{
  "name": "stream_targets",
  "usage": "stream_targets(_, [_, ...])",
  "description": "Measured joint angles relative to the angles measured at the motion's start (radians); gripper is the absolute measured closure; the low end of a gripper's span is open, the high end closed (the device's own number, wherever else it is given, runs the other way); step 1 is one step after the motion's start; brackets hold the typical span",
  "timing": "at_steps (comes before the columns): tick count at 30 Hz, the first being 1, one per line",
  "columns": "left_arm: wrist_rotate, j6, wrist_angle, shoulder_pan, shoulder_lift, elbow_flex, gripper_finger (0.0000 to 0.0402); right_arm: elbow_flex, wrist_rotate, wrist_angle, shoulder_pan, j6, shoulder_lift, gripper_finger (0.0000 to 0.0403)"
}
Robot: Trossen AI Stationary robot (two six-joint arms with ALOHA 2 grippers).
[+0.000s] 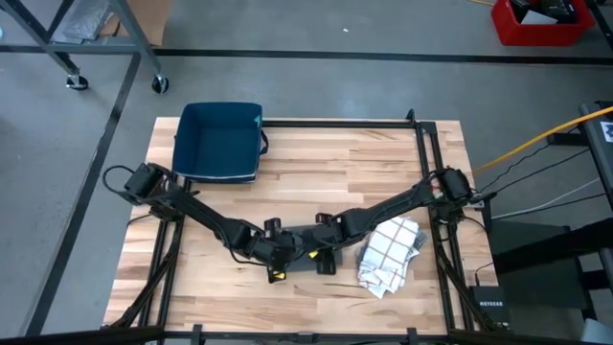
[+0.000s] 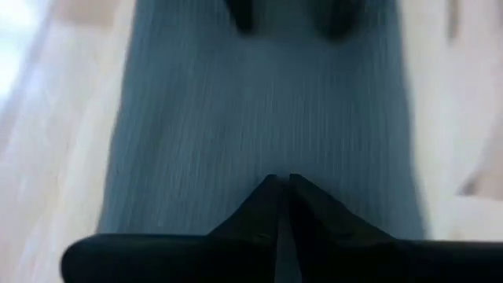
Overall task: Fold towel
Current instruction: Fold the gray towel
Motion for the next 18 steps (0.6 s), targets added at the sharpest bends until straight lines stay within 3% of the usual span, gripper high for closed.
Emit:
stream_targets(9, [0.026, -0.058, 0.023, -0.006, 0.063, -0.053, 0.0381, 0.005, 0.028, -0.021, -0.002, -0.001, 0.077, 0.0187])
stream_targets(18, [0.040, -0.066, 0.020, -0.011, 0.042, -0.056, 0.0398, 0.000, 0.057, -0.039, -0.002, -0.002, 0.038, 0.0187])
